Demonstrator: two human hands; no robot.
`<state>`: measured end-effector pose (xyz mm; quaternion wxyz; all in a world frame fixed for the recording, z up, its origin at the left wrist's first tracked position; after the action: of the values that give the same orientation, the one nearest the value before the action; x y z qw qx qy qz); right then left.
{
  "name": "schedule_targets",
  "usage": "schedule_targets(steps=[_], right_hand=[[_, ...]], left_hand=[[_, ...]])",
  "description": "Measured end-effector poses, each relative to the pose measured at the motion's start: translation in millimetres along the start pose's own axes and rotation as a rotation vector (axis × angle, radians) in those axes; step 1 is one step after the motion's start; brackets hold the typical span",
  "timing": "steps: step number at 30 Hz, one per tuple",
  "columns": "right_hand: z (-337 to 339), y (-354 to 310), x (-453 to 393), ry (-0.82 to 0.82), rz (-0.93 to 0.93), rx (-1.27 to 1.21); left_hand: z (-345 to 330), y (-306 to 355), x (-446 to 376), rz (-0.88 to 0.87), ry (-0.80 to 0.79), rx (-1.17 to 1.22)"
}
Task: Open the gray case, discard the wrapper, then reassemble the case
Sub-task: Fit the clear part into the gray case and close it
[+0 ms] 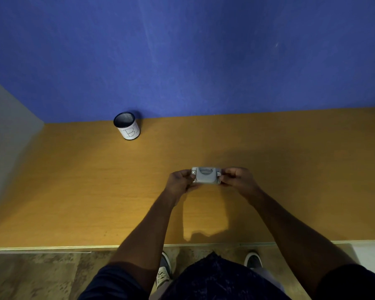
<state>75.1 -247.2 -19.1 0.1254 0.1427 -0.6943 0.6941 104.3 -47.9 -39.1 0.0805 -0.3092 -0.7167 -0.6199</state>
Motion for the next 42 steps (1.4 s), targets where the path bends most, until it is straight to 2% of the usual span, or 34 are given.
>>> schedule_targets(steps=[5,12,17,20,25,28,31,36,39,42], right_hand=[[-3.9,-1.3,1.1,0.012,-0.022,0.053],[-10.6,-22.2,3.3,-0.083,0.048,0.169],[-8.6,-28.9,6.1,-0.051,0.080,0.208],[-4.8,-26.7,3.3,-0.021,0.065,0.159],[3.6,-16.0,0.9,-0.002,0.002,0.024],[2.9,-8.0,1.0,-0.056,-0.051,-0.080],[-1.3,-7.8,5.6,-0.120,-0.071,-0.040],[-2.8,-10.2,9.2,-0.121,-0.039,0.062],[-2.9,-3.5,11.6,-0.151,-0.038,0.190],[-4.7,7.2,7.0,-0.179,-0.031,0.431]], left_hand=[[4.8,1.5,-1.9,-0.022,0.064,-0.067],[2.0,15.3,5.9,-0.082,-0.029,-0.033],[0.4,26.3,7.6,-0.155,-0.016,-0.173],[-2.0,26.1,7.7,-0.146,-0.030,-0.127],[-8.9,15.7,4.2,-0.049,-0.146,0.058],[-9.9,14.0,5.9,-0.034,-0.167,0.111],[-7.6,10.8,5.7,-0.019,-0.147,0.090],[-0.7,1.7,4.5,-0.022,-0.097,-0.075],[6.0,-1.5,-1.3,-0.051,-0.057,-0.329],[7.2,-0.6,-2.0,-0.056,-0.038,-0.629]])
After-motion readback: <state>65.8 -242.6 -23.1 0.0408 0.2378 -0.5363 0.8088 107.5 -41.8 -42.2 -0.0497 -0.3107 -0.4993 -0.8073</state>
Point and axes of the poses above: each hand's wrist, its own x-axis away from the middle knuckle, its own z-axis out of the back of the hand, y = z × x, the point moved 10 cm from there along -x, towards the middle knuckle, and after that the axes turned 6 degrees about -y, right-handed, at the moved point
